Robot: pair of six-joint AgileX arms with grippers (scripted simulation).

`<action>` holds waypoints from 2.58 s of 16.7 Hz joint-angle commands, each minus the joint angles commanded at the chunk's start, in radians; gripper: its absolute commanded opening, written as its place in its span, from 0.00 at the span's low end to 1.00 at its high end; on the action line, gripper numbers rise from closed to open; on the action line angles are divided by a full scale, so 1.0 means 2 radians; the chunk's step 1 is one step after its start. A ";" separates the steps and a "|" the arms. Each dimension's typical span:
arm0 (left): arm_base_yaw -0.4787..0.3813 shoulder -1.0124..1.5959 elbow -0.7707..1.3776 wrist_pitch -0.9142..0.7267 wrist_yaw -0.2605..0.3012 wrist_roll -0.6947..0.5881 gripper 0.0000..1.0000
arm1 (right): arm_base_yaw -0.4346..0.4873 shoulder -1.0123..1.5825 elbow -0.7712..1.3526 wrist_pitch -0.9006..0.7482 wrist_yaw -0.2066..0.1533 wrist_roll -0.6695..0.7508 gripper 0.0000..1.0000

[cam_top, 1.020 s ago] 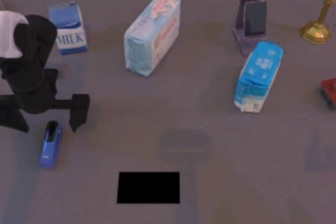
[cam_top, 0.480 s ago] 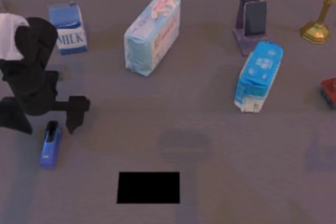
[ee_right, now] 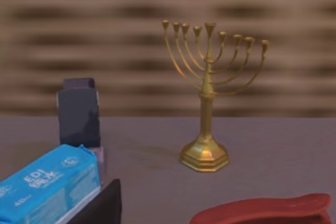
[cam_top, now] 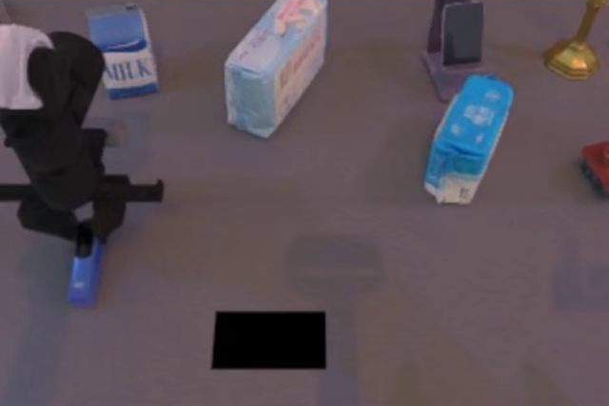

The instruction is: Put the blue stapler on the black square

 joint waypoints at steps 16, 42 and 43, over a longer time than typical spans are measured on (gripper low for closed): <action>0.007 -0.030 0.054 -0.087 0.000 -0.004 0.00 | 0.000 0.000 0.000 0.000 0.000 0.000 1.00; -0.346 -0.051 0.179 -0.231 0.010 0.406 0.00 | 0.000 0.000 0.000 0.000 0.000 0.000 1.00; -0.353 -0.053 0.180 -0.231 0.010 0.414 0.00 | 0.000 0.000 0.000 0.000 0.000 0.000 1.00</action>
